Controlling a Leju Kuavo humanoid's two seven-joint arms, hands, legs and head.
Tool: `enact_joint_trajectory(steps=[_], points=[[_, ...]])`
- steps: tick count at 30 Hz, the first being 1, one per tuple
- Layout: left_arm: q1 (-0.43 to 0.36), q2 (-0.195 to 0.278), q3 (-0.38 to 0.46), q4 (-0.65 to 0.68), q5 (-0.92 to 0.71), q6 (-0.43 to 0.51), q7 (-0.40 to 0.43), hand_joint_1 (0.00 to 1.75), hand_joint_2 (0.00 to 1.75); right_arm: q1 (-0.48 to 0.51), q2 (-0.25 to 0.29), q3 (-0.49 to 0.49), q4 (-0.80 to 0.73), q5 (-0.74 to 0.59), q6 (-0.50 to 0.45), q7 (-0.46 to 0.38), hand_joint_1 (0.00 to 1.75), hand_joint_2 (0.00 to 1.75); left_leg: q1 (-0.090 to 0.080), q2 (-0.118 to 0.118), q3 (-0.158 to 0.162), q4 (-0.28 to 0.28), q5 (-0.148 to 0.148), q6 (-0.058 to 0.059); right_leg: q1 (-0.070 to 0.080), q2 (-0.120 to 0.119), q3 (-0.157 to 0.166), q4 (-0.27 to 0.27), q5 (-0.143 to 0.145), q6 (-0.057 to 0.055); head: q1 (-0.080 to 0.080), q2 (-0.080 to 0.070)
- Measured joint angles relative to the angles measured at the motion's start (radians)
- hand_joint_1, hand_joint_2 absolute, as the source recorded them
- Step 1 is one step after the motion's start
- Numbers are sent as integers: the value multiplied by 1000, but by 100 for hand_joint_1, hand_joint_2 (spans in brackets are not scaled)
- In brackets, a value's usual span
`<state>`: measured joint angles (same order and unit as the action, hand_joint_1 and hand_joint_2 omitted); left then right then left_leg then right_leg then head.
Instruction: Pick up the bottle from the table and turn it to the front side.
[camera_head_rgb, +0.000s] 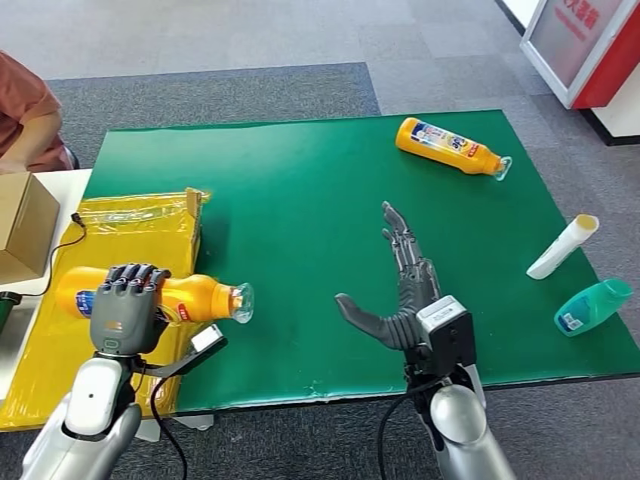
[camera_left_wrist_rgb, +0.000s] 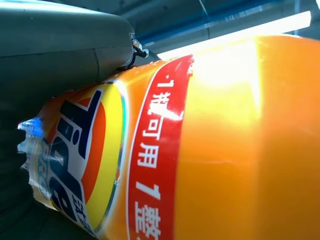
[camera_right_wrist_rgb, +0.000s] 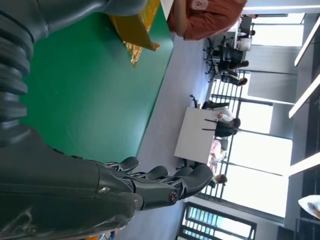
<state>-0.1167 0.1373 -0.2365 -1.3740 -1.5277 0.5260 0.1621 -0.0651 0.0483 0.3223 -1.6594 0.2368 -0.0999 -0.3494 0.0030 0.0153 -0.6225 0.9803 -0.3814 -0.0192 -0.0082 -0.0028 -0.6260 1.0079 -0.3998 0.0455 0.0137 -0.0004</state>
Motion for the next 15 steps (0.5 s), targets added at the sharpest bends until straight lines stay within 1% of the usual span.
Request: enact_joint_trajectory(steps=[7,11,15], points=[[-52,14,45,155,17,-69,-25,175,175,1,-3,-21,-42,-11,10,-13,0,175,0,0,0,0,-1,0,0,0,0,0,0,0,0,0],[-87,20,67,246,34,-71,-39,175,175,1,-6,-30,-53,-15,15,-16,0,175,0,0,0,0,0,0,0,0,0,0,0,0,0,0],[-100,21,81,303,41,-58,-46,175,175,5,-8,-34,-61,-15,18,-20,0,175,0,0,0,0,0,0,0,0,0,0,0,0,0,0]])
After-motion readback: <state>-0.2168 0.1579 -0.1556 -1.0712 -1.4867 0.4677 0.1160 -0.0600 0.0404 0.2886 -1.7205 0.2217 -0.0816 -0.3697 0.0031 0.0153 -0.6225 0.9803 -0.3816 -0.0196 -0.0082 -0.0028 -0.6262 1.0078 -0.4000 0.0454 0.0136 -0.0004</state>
